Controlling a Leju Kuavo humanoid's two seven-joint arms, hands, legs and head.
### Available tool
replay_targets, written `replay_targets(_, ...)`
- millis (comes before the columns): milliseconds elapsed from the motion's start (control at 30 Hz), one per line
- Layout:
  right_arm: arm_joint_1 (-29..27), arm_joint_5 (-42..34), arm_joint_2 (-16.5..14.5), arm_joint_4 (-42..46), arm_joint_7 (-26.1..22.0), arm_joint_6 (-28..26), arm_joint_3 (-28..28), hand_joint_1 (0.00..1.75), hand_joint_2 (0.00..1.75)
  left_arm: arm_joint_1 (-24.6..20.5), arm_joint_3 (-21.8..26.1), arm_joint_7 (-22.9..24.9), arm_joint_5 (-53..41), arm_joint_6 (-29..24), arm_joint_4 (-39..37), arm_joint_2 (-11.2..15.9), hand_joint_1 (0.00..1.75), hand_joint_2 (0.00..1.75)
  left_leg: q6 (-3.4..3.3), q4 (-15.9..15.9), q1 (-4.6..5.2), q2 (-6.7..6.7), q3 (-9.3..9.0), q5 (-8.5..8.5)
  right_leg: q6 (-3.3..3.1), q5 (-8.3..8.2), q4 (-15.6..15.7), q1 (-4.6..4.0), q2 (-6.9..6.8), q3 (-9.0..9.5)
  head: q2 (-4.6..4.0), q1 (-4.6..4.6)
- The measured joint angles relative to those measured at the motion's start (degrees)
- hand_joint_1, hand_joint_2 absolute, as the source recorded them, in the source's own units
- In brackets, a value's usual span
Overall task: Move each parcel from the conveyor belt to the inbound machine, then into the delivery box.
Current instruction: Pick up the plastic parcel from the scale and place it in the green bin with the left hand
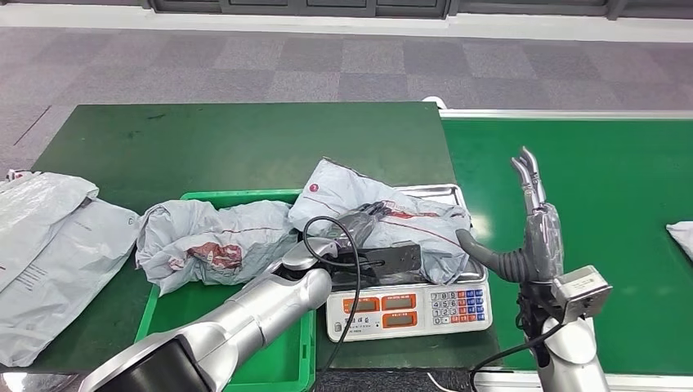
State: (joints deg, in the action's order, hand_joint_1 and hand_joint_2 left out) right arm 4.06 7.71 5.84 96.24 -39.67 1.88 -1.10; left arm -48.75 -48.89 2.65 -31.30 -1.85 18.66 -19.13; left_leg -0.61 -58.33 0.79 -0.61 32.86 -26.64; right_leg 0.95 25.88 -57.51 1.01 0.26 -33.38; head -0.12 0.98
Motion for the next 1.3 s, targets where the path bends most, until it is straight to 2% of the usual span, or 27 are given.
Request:
replay_targets(67, -0.16, 0.45, -0.36, 0.01, -0.05, 0.14, -0.47, 0.0, 1.75, -0.02, 0.03, -1.21, 0.5, -1.99, -0.36, 0.11, 1.75, 1.75, 0.0, 0.0, 0.0, 0.0, -0.01, 0.01, -0.01, -0.01, 0.0, 0.0, 0.0, 0.0, 0.01, 0.0)
replay_targets(200, -0.76, 1.14, -1.12, 0.27, -0.18, 0.76, -1.11, 0.0, 1.75, 0.7, 1.48, -6.63, 3.02, -7.54, -0.69, 0.41, 1.75, 1.75, 0.05, 0.0, 0.0, -0.01, 0.02, 0.08, -0.04, -0.06, -0.01, 0.0, 0.0, -0.04, 0.0, 0.0)
replay_targets(467, -0.94, 1.45, -1.72, 0.48, -0.17, 0.92, -2.03, 0.0, 1.75, 2.01, 5.83, -18.16, 3.62, -10.69, -0.1, 0.48, 1.75, 1.75, 0.05, 0.0, 0.0, -0.03, 0.14, 0.08, -0.04, -0.06, -0.02, 0.0, 0.0, -0.15, 0.01, 0.0)
replay_targets(567, -1.06, 1.52, -1.72, 0.48, -0.17, 0.87, -2.22, 0.0, 1.75, 2.69, 7.34, -21.86, 3.42, -13.48, 0.84, 0.49, 1.75, 1.75, 0.05, 0.0, 0.0, -0.03, 0.17, 0.08, -0.03, -0.06, -0.01, 0.01, 0.0, -0.18, 0.01, 0.0)
replay_targets(667, -1.31, 1.43, -1.71, 0.67, -0.03, 0.26, -2.41, 0.0, 1.75, 4.17, 10.3, -31.03, 5.59, -19.88, 3.46, 0.67, 1.75, 1.75, 0.05, 0.0, 0.01, -0.04, 0.19, 0.07, -0.03, -0.06, -0.01, 0.01, -0.01, -0.2, 0.01, 0.0)
replay_targets(733, -1.78, 0.89, -1.71, 1.14, 0.14, -0.48, -2.76, 0.0, 1.75, 5.62, 13.19, -37.17, 6.1, -26.62, 6.52, 1.06, 1.75, 1.75, 0.05, 0.0, 0.0, -0.02, 0.19, 0.07, -0.03, -0.06, -0.01, 0.0, 0.0, -0.21, 0.0, 0.0)
replay_targets(833, -3.3, -0.3, -1.48, 1.92, 0.07, -1.57, -3.73, 0.0, 1.75, 9.5, 17.87, -41.91, -1.28, -35.98, 14.98, 2.25, 1.75, 1.75, 0.05, 0.0, 0.0, -0.04, 0.19, 0.06, -0.04, -0.04, -0.01, 0.0, -0.01, -0.21, 0.01, 0.0)
replay_targets(900, -4.82, -0.68, -1.24, 2.62, -0.14, -2.21, -4.42, 0.0, 1.75, 13.37, 22.35, -42.55, -10.53, -37.88, 23.1, 2.91, 1.75, 1.75, 0.06, 0.01, -0.01, -0.04, 0.21, 0.05, -0.05, -0.01, -0.02, -0.01, -0.01, -0.22, 0.01, 0.0)
replay_targets(1100, -9.19, -0.96, -1.1, 5.4, -0.53, -4.26, -6.2, 0.0, 1.75, 22.93, 37.01, -42.48, -33.37, -38.29, 44.35, 3.43, 1.75, 1.75, 0.11, 0.03, -0.01, 0.19, 0.23, -0.02, -0.08, 0.01, -0.01, -0.01, 0.14, -0.34, 0.01, 0.0)
replay_targets(1200, -10.82, -0.83, -1.11, 6.98, -0.57, -4.7, -7.21, 0.0, 1.75, 25.34, 43.32, -36.14, -47.13, -38.32, 49.94, 3.41, 1.75, 1.75, 0.11, 0.04, -0.01, 0.19, 0.23, -0.02, -0.09, 0.02, -0.01, -0.01, 0.13, -0.34, 0.0, 0.0)
replay_targets(1300, -12.15, -0.62, -1.12, 8.47, -0.57, -4.99, -8.05, 0.0, 1.75, 27.07, 46.0, -28.89, -52.81, -38.32, 52.35, 4.04, 1.75, 1.75, 0.11, 0.04, -0.01, 0.19, 0.24, -0.01, -0.1, 0.01, -0.02, -0.01, 0.13, -0.33, 0.01, 0.0)
